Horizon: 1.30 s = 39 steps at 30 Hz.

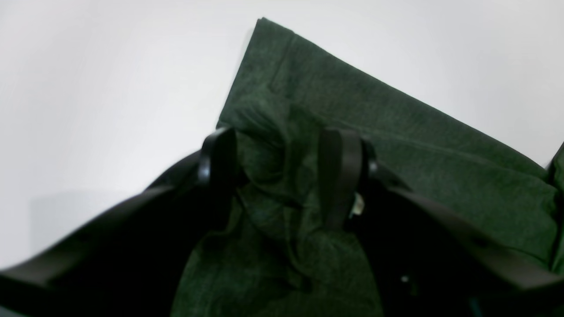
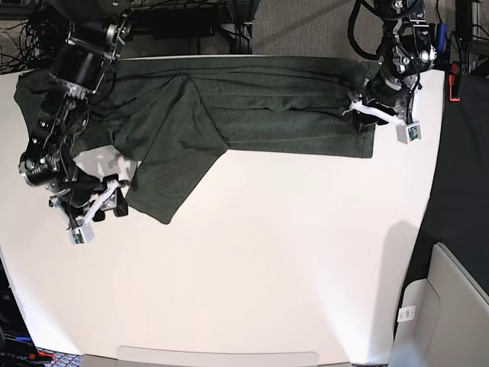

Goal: Fold the T-shirt properly
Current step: 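Move the right gripper back to the sleeve cuff and grasp it, then drag the sleeve with the right gripper across the shirt toward the left gripper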

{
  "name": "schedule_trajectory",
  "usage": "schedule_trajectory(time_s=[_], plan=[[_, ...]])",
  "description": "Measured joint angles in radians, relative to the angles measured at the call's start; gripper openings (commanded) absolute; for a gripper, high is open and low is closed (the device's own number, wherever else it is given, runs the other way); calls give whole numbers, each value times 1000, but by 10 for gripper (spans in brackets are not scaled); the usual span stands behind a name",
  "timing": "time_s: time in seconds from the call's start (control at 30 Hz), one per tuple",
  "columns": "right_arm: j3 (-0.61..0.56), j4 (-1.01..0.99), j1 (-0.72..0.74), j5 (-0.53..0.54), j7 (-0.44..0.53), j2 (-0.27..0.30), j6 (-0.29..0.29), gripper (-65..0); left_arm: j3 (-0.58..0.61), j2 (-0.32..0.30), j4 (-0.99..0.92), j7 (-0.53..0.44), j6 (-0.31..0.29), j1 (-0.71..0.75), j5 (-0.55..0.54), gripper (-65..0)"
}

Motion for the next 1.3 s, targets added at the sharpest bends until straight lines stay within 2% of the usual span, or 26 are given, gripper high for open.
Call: schedule_trajectory(time_s=[0.17, 0.3, 0.57, 0.63, 0.7, 0.77, 0.87, 1.03, 1.17, 1.3], plan=[[-1, -127, 48, -150, 80, -66, 2, -343, -2, 0, 0, 1, 0, 0, 0, -361], [-4, -204, 62, -229, 129, -90, 2, -343, -2, 0, 0, 1, 1, -3, 0, -361], [-7, -305, 87, -232, 169, -88, 1, -352, -3, 0, 0, 0, 0, -5, 0, -361], [-56, -319, 87, -228, 179, -76, -5, -395, -3, -1, 0, 0, 0, -5, 0, -361], [-106, -328, 85, -224, 179, -72, -7, -476, -3, -1, 0, 0, 0, -5, 0, -361], [-146, -329, 79, -201, 159, -78, -5, -563, -3, -2, 0, 0, 0, -5, 0, -361], [-198, -321, 76, -183, 116, -85, -6, -639, -4, -6, 0, 0, 0, -5, 0, -361], [-274, -238, 13, -43, 70, -77, -1, -646, -4, -6, 0, 0, 0, -5, 0, -361], [-312, -108, -34, 18, -86, -74, -1, -646, -4, -6, 0, -10, 0, -6, 0, -361], [-339, 68, -121, 171, -148, -66, 0, -646, -5, -6, 0, -68, 0, -2, 0, -361]])
